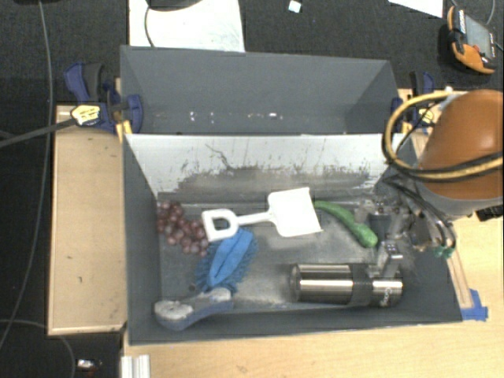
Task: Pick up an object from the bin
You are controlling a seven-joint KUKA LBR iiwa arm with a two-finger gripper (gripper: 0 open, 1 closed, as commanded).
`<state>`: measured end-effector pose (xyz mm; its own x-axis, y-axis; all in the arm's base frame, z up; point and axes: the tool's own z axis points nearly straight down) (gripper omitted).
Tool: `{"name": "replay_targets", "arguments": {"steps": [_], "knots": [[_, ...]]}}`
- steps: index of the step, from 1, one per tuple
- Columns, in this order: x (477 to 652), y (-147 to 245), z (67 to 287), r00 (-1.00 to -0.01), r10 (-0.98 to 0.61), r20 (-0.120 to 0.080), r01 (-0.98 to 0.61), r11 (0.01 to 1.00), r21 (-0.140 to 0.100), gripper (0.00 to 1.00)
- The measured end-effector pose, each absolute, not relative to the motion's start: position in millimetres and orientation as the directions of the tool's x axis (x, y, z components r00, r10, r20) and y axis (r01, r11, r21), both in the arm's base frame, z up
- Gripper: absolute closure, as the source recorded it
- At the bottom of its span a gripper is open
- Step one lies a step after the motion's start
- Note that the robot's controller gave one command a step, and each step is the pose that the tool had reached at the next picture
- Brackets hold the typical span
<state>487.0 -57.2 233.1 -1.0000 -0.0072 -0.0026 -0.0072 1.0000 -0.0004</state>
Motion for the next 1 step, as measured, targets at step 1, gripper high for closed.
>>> {"name": "replay_targets", "arguments": {"steps": [1], "knots": [[487.1,-57.2,233.1,-1.000,-0.007,-0.003,-0.007,1.000,0.000,0.00]]}}
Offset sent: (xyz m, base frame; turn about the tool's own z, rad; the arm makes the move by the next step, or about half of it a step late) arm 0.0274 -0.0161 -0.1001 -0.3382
